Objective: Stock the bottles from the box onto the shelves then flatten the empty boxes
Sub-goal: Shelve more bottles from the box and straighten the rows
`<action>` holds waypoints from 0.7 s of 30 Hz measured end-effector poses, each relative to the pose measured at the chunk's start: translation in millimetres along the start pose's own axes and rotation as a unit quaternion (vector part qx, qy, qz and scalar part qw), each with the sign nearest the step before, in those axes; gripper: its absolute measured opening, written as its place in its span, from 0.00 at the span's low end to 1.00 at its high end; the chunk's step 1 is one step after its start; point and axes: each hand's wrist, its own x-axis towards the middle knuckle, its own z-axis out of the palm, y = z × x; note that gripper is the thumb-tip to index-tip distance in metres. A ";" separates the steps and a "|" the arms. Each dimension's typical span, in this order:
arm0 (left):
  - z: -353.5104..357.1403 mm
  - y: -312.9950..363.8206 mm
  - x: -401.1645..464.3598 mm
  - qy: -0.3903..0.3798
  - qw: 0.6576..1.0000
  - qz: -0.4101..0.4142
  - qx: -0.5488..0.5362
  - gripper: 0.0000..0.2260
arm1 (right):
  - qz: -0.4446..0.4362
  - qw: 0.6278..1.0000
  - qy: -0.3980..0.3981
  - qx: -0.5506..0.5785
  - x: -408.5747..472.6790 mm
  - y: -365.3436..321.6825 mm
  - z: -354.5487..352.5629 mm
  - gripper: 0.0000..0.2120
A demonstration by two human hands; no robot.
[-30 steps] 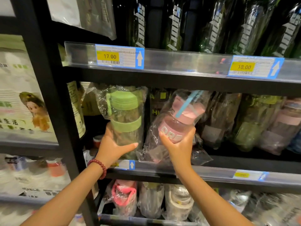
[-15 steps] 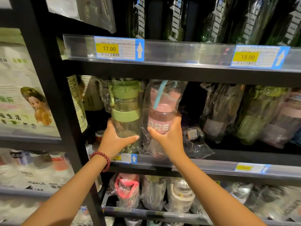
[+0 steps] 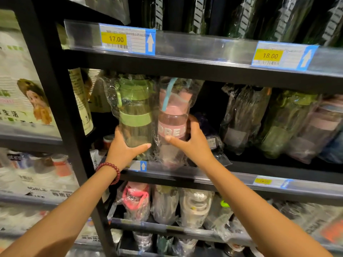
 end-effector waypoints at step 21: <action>31.7 20.5 -66.2 0.222 0.949 0.211 0.073 0.19 | 0.242 0.898 -0.059 -0.362 78.5 88.1 -40.0 0.44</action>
